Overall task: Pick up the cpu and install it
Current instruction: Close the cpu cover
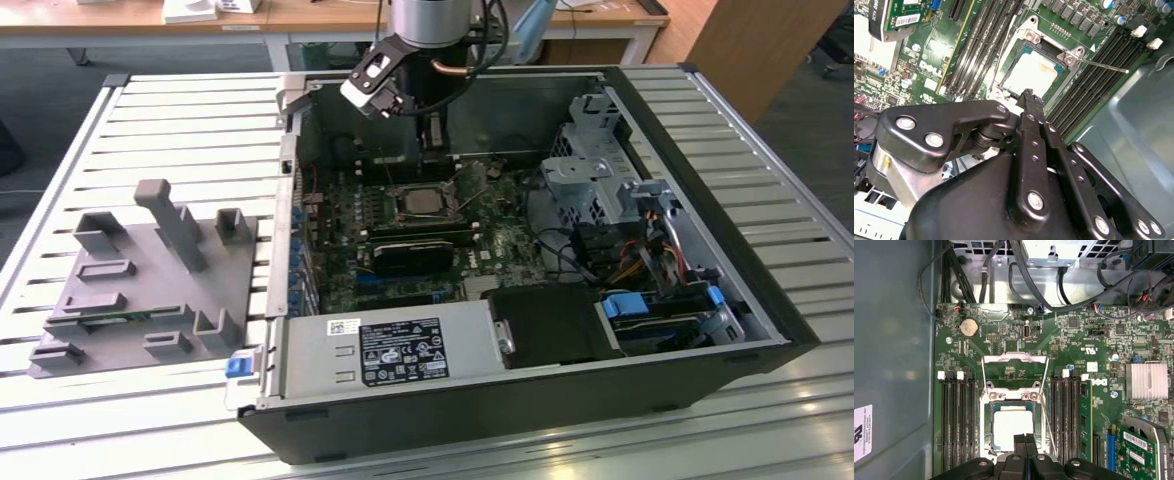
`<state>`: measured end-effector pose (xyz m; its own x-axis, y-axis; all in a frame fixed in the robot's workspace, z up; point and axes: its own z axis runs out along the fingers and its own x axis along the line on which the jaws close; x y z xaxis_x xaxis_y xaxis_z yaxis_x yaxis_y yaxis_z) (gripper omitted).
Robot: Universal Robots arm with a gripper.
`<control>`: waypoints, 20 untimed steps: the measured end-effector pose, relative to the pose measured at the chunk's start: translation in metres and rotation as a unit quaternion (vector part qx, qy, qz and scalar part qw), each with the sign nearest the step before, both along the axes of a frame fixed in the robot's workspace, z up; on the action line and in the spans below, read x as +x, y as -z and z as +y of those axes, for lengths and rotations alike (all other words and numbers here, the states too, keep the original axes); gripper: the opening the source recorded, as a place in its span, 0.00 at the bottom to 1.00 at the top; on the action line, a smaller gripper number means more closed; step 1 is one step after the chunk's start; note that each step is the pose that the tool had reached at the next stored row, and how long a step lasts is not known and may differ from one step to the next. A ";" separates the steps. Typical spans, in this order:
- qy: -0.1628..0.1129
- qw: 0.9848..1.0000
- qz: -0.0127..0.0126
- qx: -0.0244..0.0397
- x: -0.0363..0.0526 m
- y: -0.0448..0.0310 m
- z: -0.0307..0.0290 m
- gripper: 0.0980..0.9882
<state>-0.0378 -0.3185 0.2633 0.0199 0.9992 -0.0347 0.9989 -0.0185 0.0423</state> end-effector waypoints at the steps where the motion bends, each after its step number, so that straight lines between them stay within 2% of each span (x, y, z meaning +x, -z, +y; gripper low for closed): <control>1: 0.000 1.000 0.000 0.000 0.0003 0.0000 0.0000 0.01; 13: 0.000 1.000 0.000 0.000 0.0125 -0.0001 0.0000 0.01; 18: 0.000 1.000 0.000 0.000 0.0224 -0.0002 0.0000 0.01; 20: 0.000 1.000 0.000 0.000 0.0232 -0.0027 0.0000 0.01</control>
<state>-0.0146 -0.3185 0.2660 0.0199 0.9992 -0.0349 0.9989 -0.0184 0.0420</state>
